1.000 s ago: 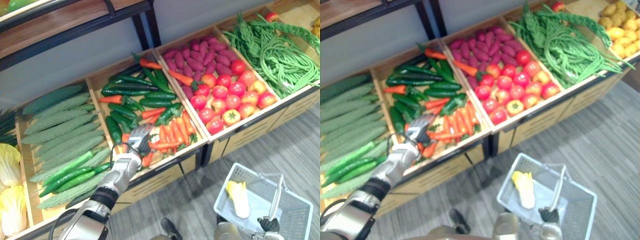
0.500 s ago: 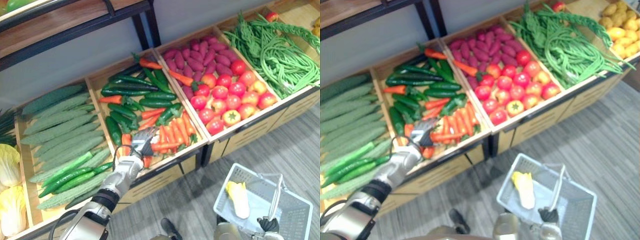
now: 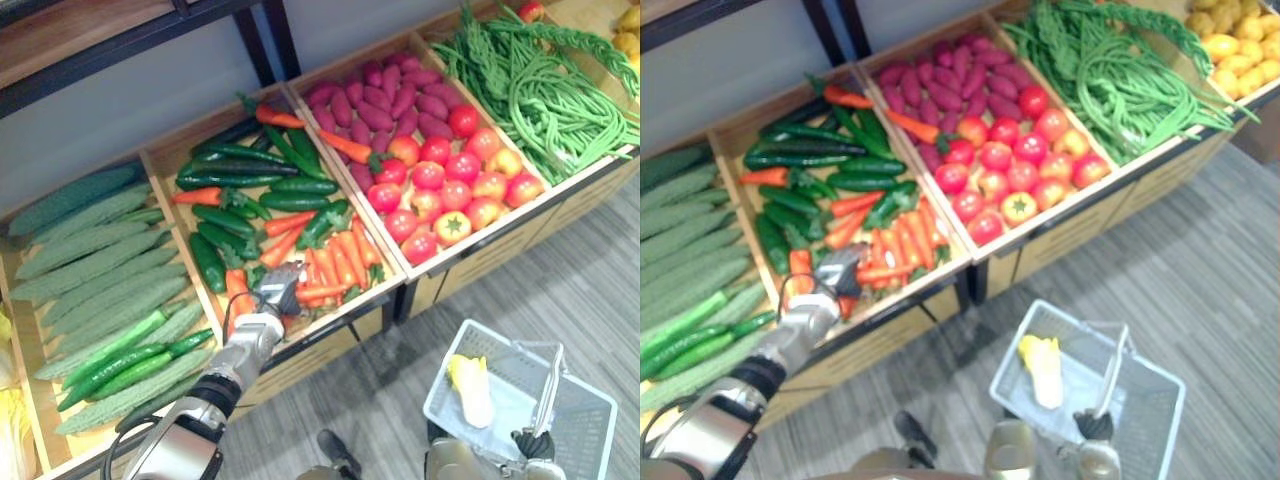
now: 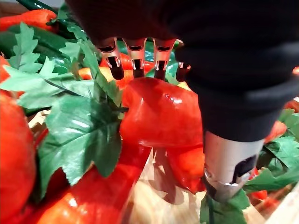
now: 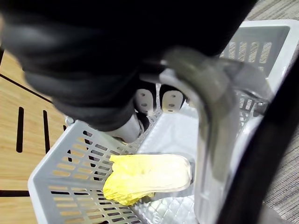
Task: Pick vegetable in the basket
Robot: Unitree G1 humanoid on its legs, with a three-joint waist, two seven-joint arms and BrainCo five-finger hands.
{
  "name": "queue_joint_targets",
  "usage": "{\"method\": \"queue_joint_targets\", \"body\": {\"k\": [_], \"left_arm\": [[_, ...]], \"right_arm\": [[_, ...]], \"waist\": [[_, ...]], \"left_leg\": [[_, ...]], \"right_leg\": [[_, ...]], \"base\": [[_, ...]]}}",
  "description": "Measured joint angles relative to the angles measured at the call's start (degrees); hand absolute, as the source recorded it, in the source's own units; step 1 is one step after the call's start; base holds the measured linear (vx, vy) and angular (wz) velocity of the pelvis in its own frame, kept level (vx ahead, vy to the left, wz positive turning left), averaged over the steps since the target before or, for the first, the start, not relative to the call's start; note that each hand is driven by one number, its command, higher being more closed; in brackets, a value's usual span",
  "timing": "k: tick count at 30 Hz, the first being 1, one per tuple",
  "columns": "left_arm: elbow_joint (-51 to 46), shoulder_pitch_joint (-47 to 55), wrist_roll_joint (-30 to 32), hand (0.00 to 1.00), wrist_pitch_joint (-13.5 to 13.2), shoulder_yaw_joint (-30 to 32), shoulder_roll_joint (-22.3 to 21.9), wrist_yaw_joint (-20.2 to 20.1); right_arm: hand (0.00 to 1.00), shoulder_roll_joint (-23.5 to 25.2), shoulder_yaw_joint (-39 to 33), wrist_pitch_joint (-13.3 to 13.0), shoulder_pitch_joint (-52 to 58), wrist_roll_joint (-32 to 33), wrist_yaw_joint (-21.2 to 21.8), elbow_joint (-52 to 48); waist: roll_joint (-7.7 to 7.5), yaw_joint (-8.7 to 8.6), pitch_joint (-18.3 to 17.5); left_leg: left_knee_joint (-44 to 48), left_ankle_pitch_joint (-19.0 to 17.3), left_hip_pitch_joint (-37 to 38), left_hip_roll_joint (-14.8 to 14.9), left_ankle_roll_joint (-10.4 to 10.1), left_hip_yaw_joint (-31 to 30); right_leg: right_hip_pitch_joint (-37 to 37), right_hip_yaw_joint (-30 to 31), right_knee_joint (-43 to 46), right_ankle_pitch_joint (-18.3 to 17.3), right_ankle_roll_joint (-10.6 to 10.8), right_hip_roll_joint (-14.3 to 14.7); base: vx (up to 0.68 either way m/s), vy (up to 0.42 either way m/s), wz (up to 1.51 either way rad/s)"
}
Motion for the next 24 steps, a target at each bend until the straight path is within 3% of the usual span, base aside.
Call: {"method": "queue_joint_targets", "body": {"k": [3,4,9,20,24], "left_arm": [[2.0,-0.4,0.0,0.0,0.8,1.6,-0.1,0.1],[2.3,-0.6,0.0,1.0,1.3,2.5,-0.1,0.3],[2.3,-1.9,0.0,1.0,1.9,4.7,-0.1,2.1],[4.2,-2.7,0.0,1.0,1.8,5.3,-1.4,2.2],[4.5,-2.6,0.0,1.0,1.9,5.3,-1.5,2.1]], "right_arm": [[1.0,0.0,0.3,0.0,-0.9,0.0,0.0,-0.1],[1.0,0.0,0.3,0.0,-0.9,0.0,0.0,-0.5],[1.0,0.0,0.3,-0.1,-0.9,0.0,-0.2,-1.4],[1.0,0.0,1.0,-1.0,-0.9,0.0,-0.9,-1.5],[1.0,-0.1,1.4,-1.1,-0.9,0.0,-1.0,-1.5]], "waist": [[-0.39,-0.09,0.8],[-0.56,0.05,1.2],[-0.72,0.1,1.9],[-1.47,0.13,2.5],[-1.73,0.28,2.8]], "left_leg": [[0.0,-0.1,-0.1,0.0,-0.2,1.2],[0.0,-0.3,-0.2,0.0,-0.4,2.0],[0.0,-0.5,-1.3,0.1,-0.7,2.7],[0.0,-1.2,-0.7,0.1,-1.7,4.1],[3.4,-2.1,-1.0,0.6,-2.9,4.2]], "right_leg": [[-1.0,1.1,0.4,0.0,0.0,0.0],[-1.8,1.8,0.8,0.0,0.0,0.1],[-3.5,2.5,1.3,0.0,0.0,0.2],[-3.8,2.6,2.0,0.0,0.0,0.0],[-3.3,2.6,2.4,0.0,0.0,-0.7]], "base": [[0.01,0.011,-0.19],[0.01,0.006,-0.18],[0.02,-0.002,-0.09],[0.04,-0.003,-0.04],[0.02,0.001,0.0]]}}
